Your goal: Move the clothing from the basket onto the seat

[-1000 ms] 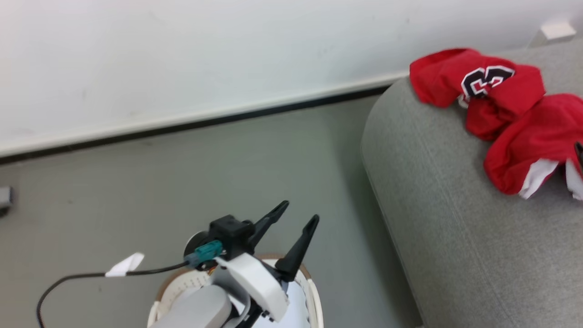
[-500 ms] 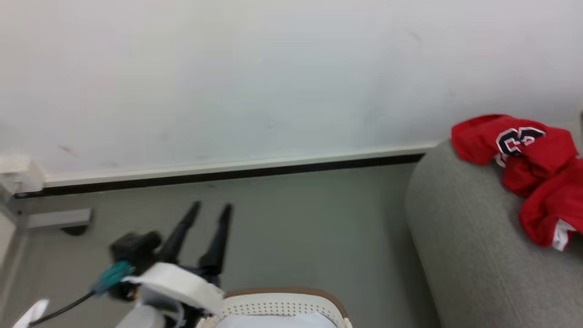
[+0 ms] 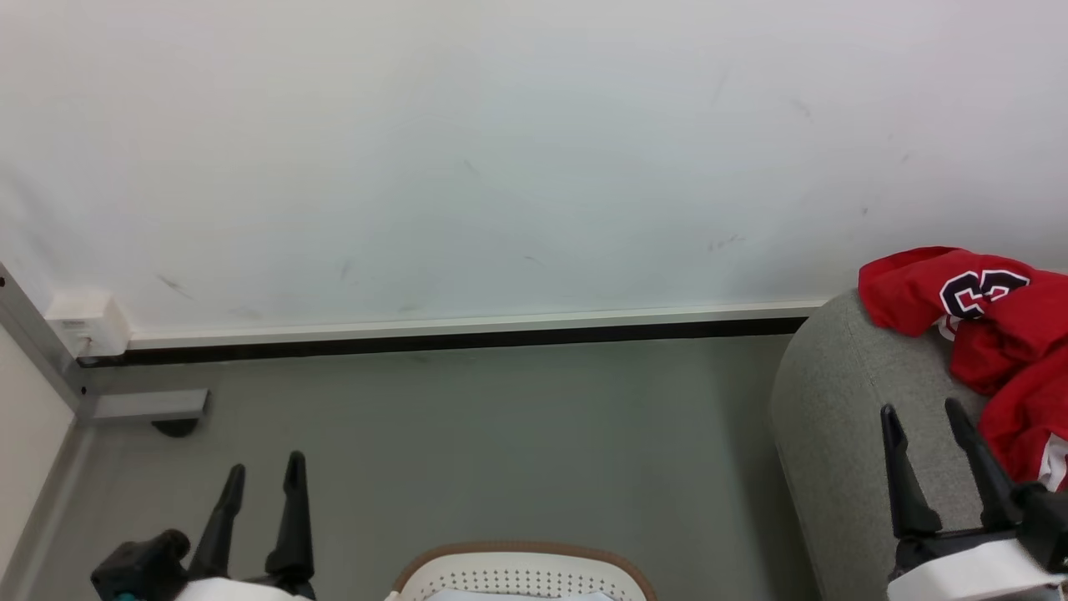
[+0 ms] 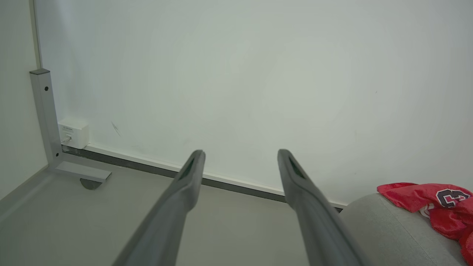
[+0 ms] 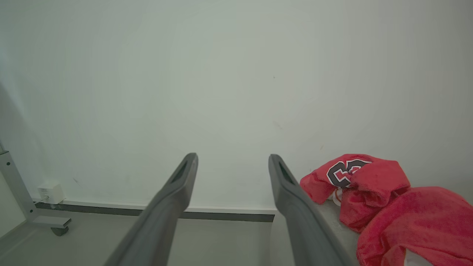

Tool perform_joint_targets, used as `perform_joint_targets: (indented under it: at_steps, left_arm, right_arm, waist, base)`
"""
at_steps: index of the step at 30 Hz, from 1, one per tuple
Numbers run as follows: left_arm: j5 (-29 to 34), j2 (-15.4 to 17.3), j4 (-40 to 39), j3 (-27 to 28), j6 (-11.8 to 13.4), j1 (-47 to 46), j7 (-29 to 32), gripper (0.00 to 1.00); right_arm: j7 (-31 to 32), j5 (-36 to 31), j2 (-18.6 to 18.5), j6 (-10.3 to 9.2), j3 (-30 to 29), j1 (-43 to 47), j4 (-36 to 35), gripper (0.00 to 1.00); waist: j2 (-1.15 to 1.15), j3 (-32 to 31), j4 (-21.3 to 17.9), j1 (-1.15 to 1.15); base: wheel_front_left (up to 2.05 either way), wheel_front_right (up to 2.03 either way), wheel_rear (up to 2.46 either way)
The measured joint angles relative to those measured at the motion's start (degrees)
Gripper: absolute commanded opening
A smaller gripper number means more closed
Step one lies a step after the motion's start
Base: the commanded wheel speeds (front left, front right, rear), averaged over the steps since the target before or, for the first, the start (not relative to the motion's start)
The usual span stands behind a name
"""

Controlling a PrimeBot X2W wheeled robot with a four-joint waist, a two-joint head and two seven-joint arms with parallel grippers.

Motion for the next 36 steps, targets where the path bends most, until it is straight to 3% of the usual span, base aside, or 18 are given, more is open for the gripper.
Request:
perform_joint_targets:
  at_steps: [6, 13, 21, 36]
  left_arm:
    - [11.12, -4.46, -2.82, 5.75, -2.04, 3.1, -0.01, 1.0]
    - [18.17, -9.11, -1.38, 9.73, -6.23, 6.0, -0.01, 1.0]
    - [21.11, -10.69, 1.46, 11.25, -8.45, 5.28, 0.0, 1.0]
    - [20.91, -10.87, 2.05, 11.89, -8.9, 4.75, 0.0, 1.0]
  right_arm:
    - [-1.79, -3.28, 3.54, 0.0, 1.42, 3.26, 0.87, 1.0]
    - [-1.87, -5.89, 6.65, 0.0, 4.25, 3.32, -0.88, 1.0]
    - [-1.87, -6.19, 7.08, 0.0, 5.06, 3.09, 0.24, 1.0]
    - [-1.88, -5.97, 7.3, 0.0, 5.17, 3.08, 0.86, 1.0]
  waist:
    - [0.0, 0.17, 0.15, 0.0]
    - [0.0, 0.71, -0.1, 0.01]
    - [0.0, 0.7, 1.03, 0.01]
    - [0.0, 0.6, 0.62, 0.01]
  base:
    - [0.0, 0.0, 0.0]
    - [0.0, 0.0, 0.0]
    - [0.0, 0.0, 0.0]
    - [0.0, 0.0, 0.0]
